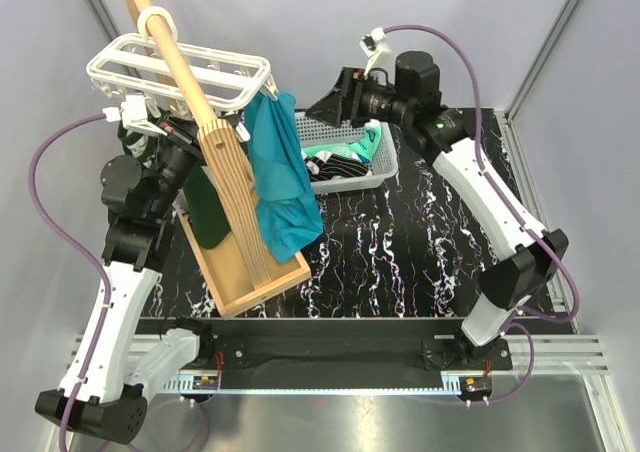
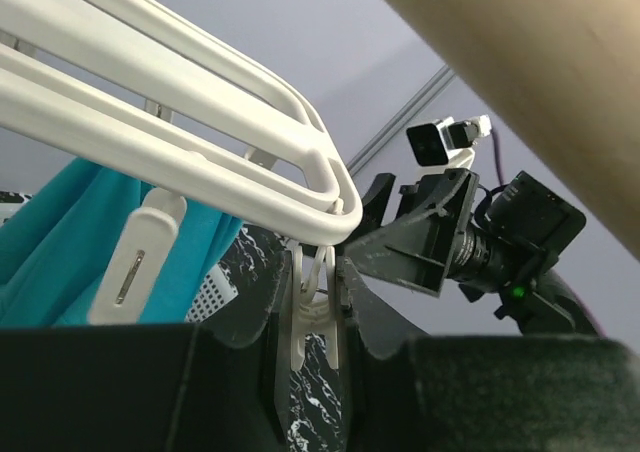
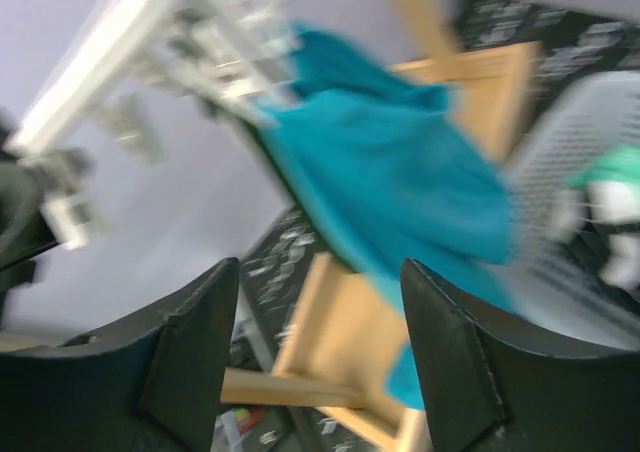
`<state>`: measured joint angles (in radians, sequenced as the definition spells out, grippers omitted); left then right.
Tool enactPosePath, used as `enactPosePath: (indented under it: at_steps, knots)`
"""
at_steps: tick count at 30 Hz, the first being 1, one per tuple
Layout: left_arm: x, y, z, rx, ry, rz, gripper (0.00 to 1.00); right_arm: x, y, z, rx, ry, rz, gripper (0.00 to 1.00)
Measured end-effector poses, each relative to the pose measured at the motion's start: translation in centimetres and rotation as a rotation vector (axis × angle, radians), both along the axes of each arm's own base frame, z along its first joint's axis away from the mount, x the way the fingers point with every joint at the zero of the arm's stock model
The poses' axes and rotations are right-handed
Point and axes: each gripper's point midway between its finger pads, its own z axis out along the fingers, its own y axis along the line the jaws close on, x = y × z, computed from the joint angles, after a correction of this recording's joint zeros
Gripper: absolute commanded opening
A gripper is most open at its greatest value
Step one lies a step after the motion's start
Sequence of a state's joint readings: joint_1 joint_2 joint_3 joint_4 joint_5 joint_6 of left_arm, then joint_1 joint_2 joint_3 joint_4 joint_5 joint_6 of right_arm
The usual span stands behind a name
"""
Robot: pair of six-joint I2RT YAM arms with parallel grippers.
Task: Clip the socks to the hanger
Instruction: Open the clamp at the hanger, then adjust the sock in the bin.
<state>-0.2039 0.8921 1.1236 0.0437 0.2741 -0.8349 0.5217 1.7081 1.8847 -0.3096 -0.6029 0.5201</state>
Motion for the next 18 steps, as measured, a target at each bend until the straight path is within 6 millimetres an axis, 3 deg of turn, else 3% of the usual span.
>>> enactPosePath:
  at_steps: [3,6,10,12,15,18]
  knots:
    - [-0.1,0.1,-0.1,0.014,-0.006,0.007,0.00,3.1,-3.0,-1.5,-0.102,-0.024,-0.174,0.64]
    - [0.0,0.1,-0.3,0.032,-0.007,0.011,0.00,8.0,-5.5,-5.2,-0.248,-0.018,-0.350,0.58]
    - [0.0,0.2,-0.6,0.055,-0.006,0.017,0.00,15.0,-7.8,-13.1,-0.462,0.029,-0.549,0.54]
    - [0.0,0.2,-0.7,0.063,-0.007,0.018,0.00,17.2,-8.5,-17.7,-0.555,0.060,-0.606,0.52]
    - [-0.2,0.2,-0.7,0.070,-0.009,0.017,0.00,19.3,-9.1,-24.6,-0.684,0.120,-0.630,0.53]
    - [-0.7,0.3,-0.5,0.072,-0.017,0.018,0.00,20.5,-8.7,-29.2,-0.744,0.161,-0.600,0.57]
